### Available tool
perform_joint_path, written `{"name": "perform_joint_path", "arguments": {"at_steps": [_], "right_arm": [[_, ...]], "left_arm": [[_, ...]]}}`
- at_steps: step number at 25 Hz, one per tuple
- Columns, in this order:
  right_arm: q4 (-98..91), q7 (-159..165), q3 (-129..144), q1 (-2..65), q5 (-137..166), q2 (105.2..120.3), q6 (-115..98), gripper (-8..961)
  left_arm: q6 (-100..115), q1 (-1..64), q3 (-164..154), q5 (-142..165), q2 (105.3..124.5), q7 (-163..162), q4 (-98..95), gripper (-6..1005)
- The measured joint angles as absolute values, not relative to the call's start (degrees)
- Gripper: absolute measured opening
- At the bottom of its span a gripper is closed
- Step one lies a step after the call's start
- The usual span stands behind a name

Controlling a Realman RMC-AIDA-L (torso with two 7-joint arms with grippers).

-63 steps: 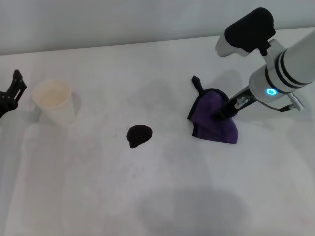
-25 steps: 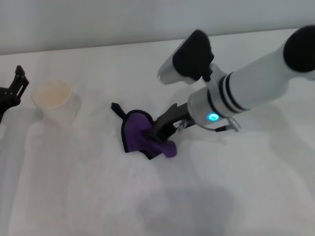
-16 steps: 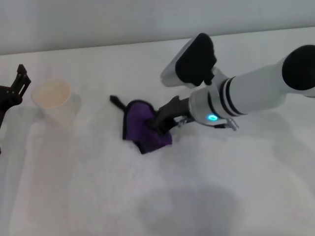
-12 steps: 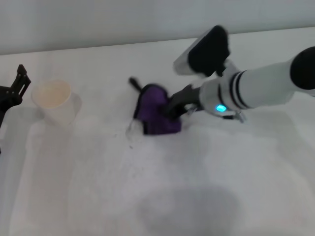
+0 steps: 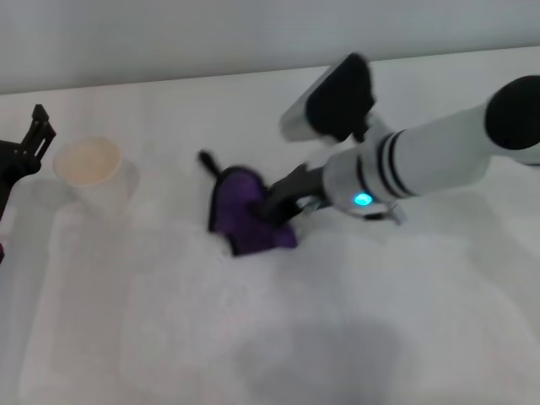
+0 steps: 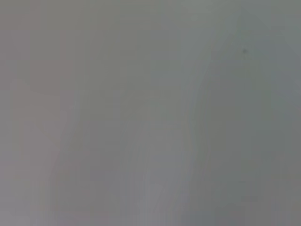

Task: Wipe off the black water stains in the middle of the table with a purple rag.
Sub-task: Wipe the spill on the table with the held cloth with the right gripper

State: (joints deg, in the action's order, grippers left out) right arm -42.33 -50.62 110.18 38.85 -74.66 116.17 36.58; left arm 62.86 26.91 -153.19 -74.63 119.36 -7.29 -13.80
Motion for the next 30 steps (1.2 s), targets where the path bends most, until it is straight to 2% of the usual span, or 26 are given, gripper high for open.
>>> {"name": "perform_joint_path", "arguments": {"at_steps": [5,11,14,23,30], "right_arm": [[-42.77,-51.46,115.03,40.11,-76.83,116.01,39.90,127],[-42.77,-58.04,111.69,38.07,-79.66,116.10,43.40,120],[-40.62,-59.05,111.18,38.42,-80.82,116.16,38.91,119],[-34.45,-61.04,97.07,38.13,-80.28,115.10,29.62,117],[-34.40,-62.53,95.49,38.19,-80.76,115.86,32.72,122]], "left_arm": [[62.83,27.36,-153.19,-74.63,119.36,-7.30,-13.79,892],[62.83,27.84,-153.19,-74.63,119.36,-7.30,-13.79,892],[62.81,28.24,-153.19,-74.61,119.36,-7.30,-13.80,892],[62.86,27.98,-152.43,-74.61,119.27,-7.30,-13.80,891],[63.06,27.87,-152.40,-74.62,119.34,-7.29,-13.80,892]]}}
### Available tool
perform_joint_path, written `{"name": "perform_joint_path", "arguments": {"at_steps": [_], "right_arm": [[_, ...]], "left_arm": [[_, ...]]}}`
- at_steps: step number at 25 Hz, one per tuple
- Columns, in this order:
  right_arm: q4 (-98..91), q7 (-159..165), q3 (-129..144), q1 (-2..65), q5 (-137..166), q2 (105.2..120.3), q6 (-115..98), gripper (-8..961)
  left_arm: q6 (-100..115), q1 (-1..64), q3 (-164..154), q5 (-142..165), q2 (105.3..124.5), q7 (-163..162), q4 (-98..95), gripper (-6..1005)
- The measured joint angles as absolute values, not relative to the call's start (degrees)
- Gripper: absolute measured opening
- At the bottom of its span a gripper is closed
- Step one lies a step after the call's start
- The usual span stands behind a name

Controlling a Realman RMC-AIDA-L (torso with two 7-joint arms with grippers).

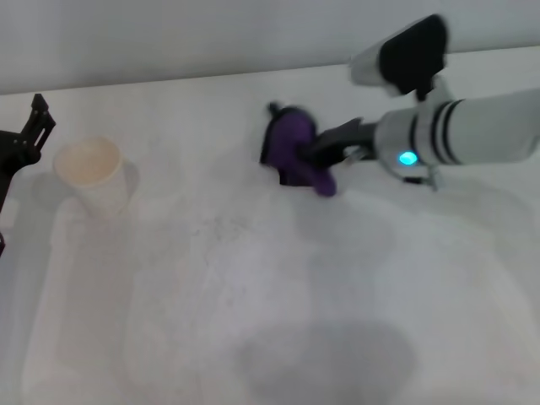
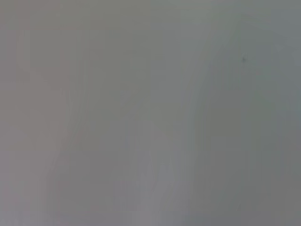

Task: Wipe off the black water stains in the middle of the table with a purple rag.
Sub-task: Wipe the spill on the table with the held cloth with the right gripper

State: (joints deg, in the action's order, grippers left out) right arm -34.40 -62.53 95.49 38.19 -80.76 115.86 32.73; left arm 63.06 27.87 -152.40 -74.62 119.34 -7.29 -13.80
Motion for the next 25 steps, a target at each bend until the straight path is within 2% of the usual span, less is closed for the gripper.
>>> {"name": "perform_joint_path", "arguments": {"at_steps": [6,14,20,25], "right_arm": [[-37.30,-62.00,109.37,40.23,-87.68,116.19,35.77,133],[-39.67,-62.44,111.69,41.38,-88.53,116.19,44.35,148],[-38.75,-62.56,112.78,41.27,-88.24,116.18,37.96,159],[-37.89,-62.56,110.96,40.38,-88.03,115.48,32.86,169]], "left_arm": [[63.14,27.81,-152.40,-74.62,119.36,-7.29,-13.80,892],[62.84,27.77,-152.40,-74.62,119.36,-7.29,-13.80,891],[63.31,27.95,-152.40,-74.62,119.36,-7.29,-14.96,892],[63.41,27.89,-152.40,-74.62,119.37,-7.30,-15.26,892]]}}
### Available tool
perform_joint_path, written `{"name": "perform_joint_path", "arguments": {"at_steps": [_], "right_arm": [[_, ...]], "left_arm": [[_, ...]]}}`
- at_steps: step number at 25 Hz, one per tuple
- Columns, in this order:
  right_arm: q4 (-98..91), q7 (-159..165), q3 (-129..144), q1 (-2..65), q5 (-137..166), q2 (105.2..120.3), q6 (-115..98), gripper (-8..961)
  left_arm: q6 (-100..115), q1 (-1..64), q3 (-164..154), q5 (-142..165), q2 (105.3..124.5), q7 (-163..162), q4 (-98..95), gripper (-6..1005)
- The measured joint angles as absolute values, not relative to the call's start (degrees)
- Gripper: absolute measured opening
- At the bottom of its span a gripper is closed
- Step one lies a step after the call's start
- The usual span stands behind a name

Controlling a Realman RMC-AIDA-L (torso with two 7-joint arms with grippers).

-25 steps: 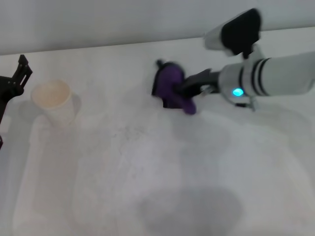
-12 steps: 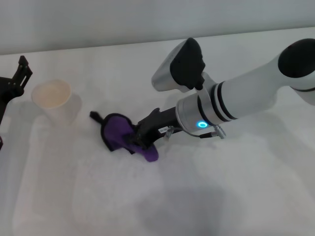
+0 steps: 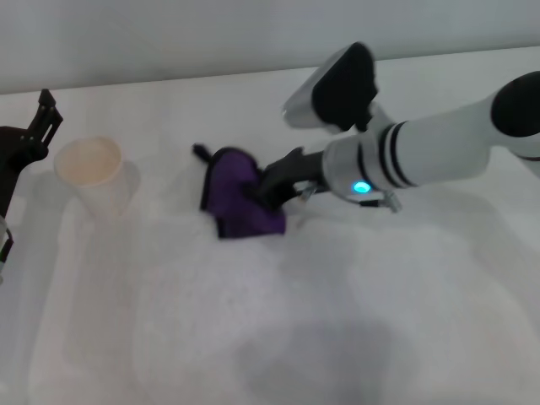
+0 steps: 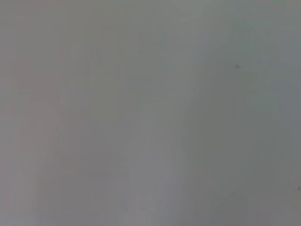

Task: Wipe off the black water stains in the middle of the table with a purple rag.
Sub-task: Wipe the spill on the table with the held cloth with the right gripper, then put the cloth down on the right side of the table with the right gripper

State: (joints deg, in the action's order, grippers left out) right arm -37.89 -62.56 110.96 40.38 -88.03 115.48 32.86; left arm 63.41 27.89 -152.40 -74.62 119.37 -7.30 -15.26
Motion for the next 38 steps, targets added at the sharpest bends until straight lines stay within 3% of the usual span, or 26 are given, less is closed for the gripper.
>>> {"name": "perform_joint_path", "arguments": {"at_steps": [8,16,23,38], "right_arm": [[-35.09,-62.50,93.62,36.80,-78.85,114.92,33.44,184],[-43.51,-64.63,75.48,29.06,-71.98,114.53,45.92,199],[-47.88,-65.59,70.31,24.59,-71.90,113.30,58.20,212],[-48.52,-72.41,70.46,22.49,-69.89,114.62,61.24,240]], "left_arm": [[63.46,28.28,-152.31,-74.62,119.23,-7.29,-15.30,891],[63.56,27.66,-150.30,-74.62,119.35,-8.06,-15.29,891],[63.56,27.53,-149.00,-74.64,119.26,-11.73,-14.81,890],[63.46,26.89,-146.51,-74.71,119.36,-11.83,-15.20,891]]}}
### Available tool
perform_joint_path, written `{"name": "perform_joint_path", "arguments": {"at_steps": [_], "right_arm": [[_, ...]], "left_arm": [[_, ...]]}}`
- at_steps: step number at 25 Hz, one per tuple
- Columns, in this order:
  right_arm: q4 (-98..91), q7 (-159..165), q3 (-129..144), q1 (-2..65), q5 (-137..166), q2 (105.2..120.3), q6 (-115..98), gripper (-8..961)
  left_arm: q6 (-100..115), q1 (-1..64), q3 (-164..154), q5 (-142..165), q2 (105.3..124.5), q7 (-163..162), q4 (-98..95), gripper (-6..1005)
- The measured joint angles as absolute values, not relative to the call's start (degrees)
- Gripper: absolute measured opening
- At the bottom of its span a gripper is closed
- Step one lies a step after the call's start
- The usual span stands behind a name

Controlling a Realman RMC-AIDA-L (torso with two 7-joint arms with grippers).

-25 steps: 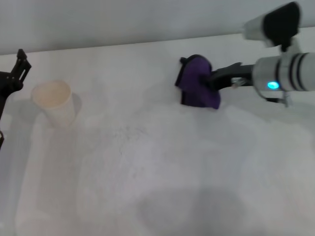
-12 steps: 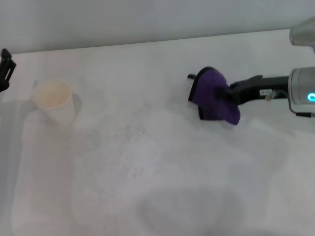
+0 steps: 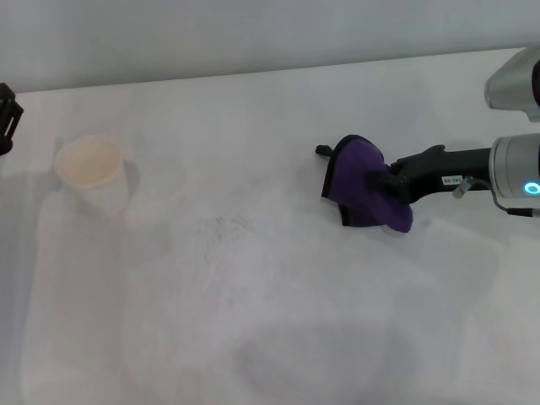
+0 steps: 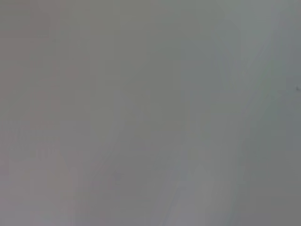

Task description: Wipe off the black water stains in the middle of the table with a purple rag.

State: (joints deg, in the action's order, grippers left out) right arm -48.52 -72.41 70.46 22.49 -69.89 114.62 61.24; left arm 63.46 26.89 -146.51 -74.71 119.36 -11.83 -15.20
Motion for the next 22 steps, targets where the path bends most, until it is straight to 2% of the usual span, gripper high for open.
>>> {"name": "perform_joint_path", "arguments": {"at_steps": [10,13,22], "right_arm": [[-48.13,-75.93,69.07,21.63,-70.24,114.88,59.45,259],[-49.04,-77.86,66.48,20.98,-71.82,114.87,59.56,505],[-42.59,-96.03,50.81,19.54,-96.27,114.87,61.01,693]], "left_arm": [[62.86,26.89,-146.58,-74.69,119.30,-11.87,-15.27,891],[62.92,26.81,-146.62,-74.59,119.29,-11.87,-15.23,891],[63.34,27.01,-146.16,-74.66,119.09,-11.87,-14.79,891]]}}
